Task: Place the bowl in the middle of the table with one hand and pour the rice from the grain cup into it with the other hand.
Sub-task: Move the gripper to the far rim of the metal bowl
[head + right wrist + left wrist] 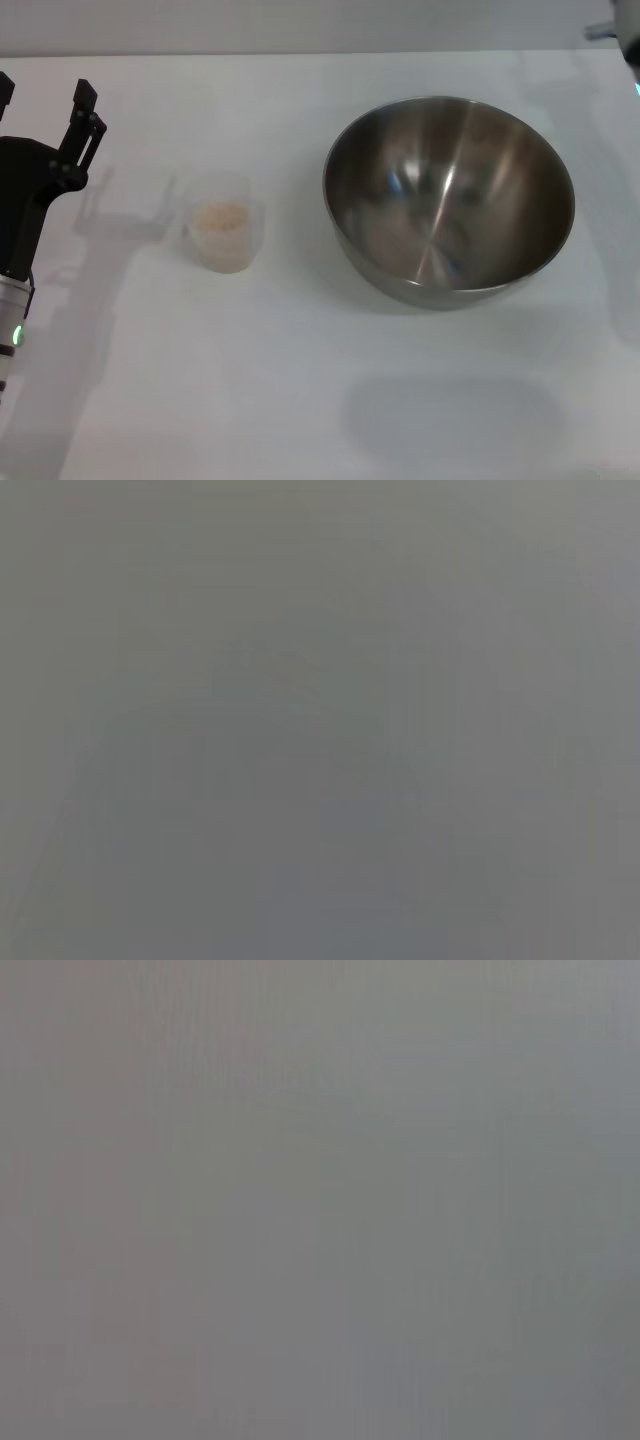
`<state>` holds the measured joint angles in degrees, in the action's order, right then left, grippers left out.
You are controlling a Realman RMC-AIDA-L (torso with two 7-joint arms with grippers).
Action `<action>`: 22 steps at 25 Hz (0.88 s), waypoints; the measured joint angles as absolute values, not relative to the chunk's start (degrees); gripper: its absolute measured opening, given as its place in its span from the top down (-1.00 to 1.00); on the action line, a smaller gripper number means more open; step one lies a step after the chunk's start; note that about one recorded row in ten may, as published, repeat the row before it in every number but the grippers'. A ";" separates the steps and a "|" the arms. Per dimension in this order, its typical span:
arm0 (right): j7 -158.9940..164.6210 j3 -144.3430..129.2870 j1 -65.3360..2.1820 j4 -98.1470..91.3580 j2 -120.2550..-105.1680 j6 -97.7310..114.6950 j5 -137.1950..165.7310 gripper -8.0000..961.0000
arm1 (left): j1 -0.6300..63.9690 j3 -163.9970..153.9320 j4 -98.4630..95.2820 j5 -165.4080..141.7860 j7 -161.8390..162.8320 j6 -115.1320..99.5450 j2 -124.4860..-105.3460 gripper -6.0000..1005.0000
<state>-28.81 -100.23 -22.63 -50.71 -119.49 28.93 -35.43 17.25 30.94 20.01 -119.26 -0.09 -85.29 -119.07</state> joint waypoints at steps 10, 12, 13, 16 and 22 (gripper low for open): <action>-26.22 -89.05 -21.82 -78.04 -119.31 -24.96 -35.58 -0.50 | 17.02 31.93 19.40 -119.27 -0.09 -84.86 -119.08 -0.59; -26.12 -87.45 -22.04 -80.59 -119.26 -30.07 -35.58 -0.50 | 16.97 32.06 19.41 -119.27 -0.09 -84.85 -119.08 -0.59; -25.95 -85.91 -22.28 -82.95 -119.23 -35.28 -35.56 -0.50 | 16.97 32.06 19.41 -119.27 -0.09 -84.85 -119.08 -0.58; -24.86 -80.55 -24.42 -88.39 -119.03 -51.13 -34.73 -0.49 | 16.95 32.17 19.38 -119.26 -0.09 -84.86 -118.98 -0.58; -24.38 -67.06 -33.09 -86.34 -118.05 -73.94 -32.13 -0.48 | 17.31 32.32 19.16 -119.28 -0.09 -84.90 -118.92 -0.57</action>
<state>-24.38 -67.06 -33.09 -86.34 -118.05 -73.94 -32.13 17.31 32.32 19.16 -119.28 -0.09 -84.90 -118.92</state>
